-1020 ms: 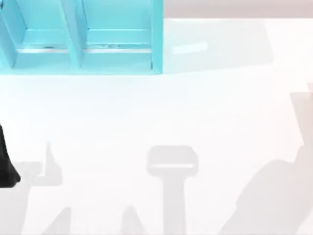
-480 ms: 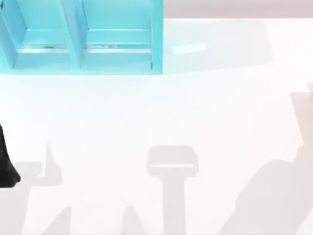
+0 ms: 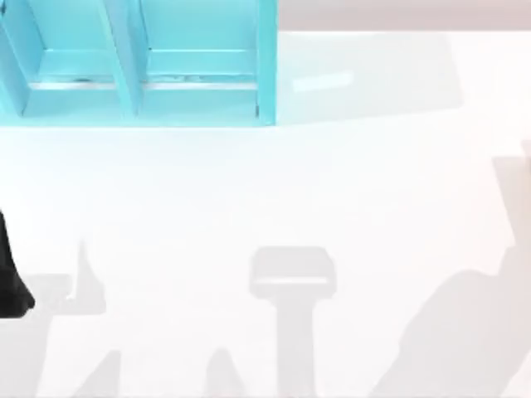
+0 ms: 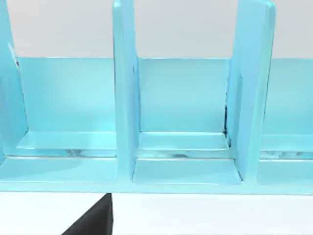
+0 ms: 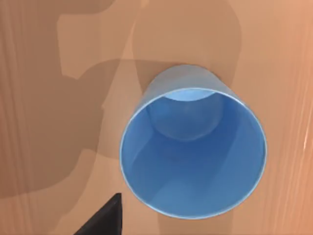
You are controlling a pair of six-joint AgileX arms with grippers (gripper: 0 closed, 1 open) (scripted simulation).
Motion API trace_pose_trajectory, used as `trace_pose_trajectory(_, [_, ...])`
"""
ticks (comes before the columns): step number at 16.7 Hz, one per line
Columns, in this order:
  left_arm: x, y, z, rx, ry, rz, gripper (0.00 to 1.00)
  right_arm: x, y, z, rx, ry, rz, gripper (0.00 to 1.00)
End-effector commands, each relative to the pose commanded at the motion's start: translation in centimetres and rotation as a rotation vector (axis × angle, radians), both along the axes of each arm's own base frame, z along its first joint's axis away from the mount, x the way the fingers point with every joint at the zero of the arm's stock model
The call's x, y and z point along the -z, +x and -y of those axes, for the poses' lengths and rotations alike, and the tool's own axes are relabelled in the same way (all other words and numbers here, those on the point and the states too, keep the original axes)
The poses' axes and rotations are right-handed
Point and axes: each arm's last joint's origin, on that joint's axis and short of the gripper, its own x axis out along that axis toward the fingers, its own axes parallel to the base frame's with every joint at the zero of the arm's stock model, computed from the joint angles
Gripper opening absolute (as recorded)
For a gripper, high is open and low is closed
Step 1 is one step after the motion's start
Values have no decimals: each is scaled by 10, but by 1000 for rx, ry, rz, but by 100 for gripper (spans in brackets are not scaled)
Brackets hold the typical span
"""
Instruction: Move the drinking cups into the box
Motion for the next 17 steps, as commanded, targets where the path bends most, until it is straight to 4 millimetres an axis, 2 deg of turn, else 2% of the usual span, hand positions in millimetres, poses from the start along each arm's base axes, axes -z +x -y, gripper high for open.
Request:
trace_pose_trajectory(4, [0, 0, 0, 0, 0, 0, 100, -1, 0, 1, 2, 0, -1, 100])
trace_pose_trajectory(6, [0, 0, 0, 0, 0, 0, 100, -8, 1, 2, 2, 2, -5, 100])
trace_pose_trajectory(8, [0, 0, 0, 0, 0, 0, 100, -25, 3, 4, 4, 5, -10, 100])
trace_pose_trajectory(13, [0, 0, 0, 0, 0, 0, 100, -84, 3, 3, 3, 0, -2, 100])
trace_pose_trajectory(15, [0, 0, 0, 0, 0, 0, 100, -97, 0, 1, 2, 0, 0, 100])
trace_pose_trajectory(17, [0, 0, 0, 0, 0, 0, 100, -100, 0, 1, 2, 0, 0, 100])
